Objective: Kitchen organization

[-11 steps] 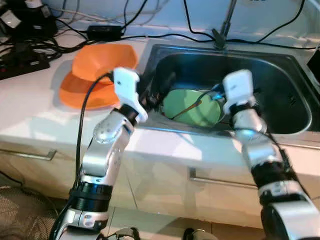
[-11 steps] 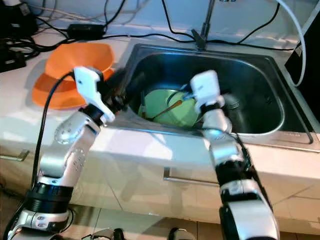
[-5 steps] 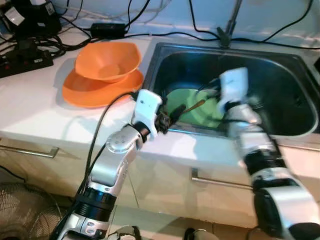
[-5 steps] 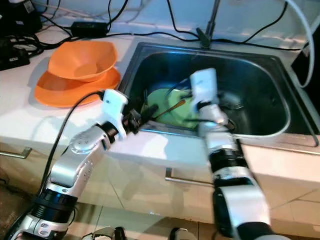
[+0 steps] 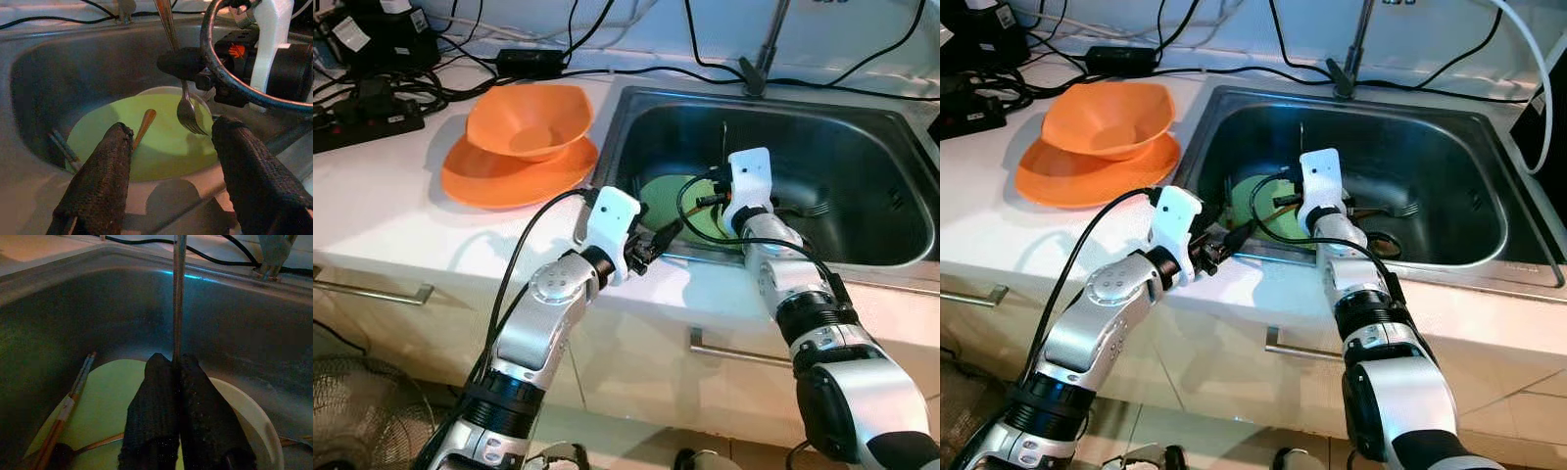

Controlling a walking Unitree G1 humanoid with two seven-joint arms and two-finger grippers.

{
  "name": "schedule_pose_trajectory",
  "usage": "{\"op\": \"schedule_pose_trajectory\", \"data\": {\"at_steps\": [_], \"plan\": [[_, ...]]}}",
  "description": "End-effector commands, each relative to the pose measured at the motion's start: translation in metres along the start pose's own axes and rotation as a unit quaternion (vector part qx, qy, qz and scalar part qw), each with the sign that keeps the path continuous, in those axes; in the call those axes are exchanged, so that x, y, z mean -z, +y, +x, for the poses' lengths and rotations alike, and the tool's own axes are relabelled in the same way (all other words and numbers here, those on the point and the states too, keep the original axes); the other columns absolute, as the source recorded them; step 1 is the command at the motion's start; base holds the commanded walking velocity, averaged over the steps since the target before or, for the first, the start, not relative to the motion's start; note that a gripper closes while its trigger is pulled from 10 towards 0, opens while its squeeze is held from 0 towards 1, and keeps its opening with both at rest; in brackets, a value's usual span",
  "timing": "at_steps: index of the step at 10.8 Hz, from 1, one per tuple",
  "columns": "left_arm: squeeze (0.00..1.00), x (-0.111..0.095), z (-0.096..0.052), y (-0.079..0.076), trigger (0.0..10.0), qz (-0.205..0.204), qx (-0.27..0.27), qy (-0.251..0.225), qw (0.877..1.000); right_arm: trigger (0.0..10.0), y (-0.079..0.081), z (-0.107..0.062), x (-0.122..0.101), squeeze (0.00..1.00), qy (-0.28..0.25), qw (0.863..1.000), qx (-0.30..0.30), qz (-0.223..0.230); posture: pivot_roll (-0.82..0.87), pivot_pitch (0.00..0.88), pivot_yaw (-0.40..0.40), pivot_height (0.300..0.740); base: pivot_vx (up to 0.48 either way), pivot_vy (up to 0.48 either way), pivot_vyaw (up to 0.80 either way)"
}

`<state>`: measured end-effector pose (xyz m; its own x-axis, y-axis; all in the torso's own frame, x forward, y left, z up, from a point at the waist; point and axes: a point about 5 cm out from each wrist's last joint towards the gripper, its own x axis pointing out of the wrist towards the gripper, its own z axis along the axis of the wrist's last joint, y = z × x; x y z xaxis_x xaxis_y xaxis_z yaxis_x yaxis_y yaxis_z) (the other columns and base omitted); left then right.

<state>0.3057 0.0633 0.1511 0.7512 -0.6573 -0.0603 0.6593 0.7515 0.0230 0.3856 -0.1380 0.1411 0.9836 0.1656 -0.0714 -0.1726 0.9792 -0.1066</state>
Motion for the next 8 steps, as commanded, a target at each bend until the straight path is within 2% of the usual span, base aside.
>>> {"op": "schedule_pose_trajectory", "data": {"at_steps": [1,4,5,6,8], "plan": [[0.00,0.004,-0.001,-0.003,10.0,-0.002,0.003,0.012,1.000,10.0,0.001,0.000,0.004,1.00,0.011,1.000,-0.003,0.010,0.06,0.026,0.000,0.740,0.000,0.000,0.00],[0.00,0.005,0.000,-0.004,10.0,-0.004,0.004,0.014,1.000,10.0,0.003,0.000,0.004,1.00,0.007,1.000,-0.006,0.013,0.06,0.024,0.000,0.740,0.000,0.000,0.00],[0.00,0.004,0.000,-0.005,10.0,-0.003,0.004,0.013,1.000,10.0,0.002,0.000,-0.002,0.92,-0.014,1.000,-0.005,0.012,0.06,0.029,-0.001,0.740,0.000,0.000,0.00],[0.00,0.004,-0.001,-0.004,10.0,-0.002,0.000,0.009,1.000,10.0,-0.002,-0.001,-0.011,0.00,-0.043,0.999,0.010,0.012,0.05,0.033,-0.001,0.740,0.000,0.000,0.00],[0.00,-0.003,0.000,0.000,10.0,-0.003,-0.017,-0.019,1.000,10.0,-0.012,-0.004,-0.029,0.00,-0.098,0.995,0.034,0.003,0.04,0.045,-0.004,0.740,0.000,0.000,0.00]]}}
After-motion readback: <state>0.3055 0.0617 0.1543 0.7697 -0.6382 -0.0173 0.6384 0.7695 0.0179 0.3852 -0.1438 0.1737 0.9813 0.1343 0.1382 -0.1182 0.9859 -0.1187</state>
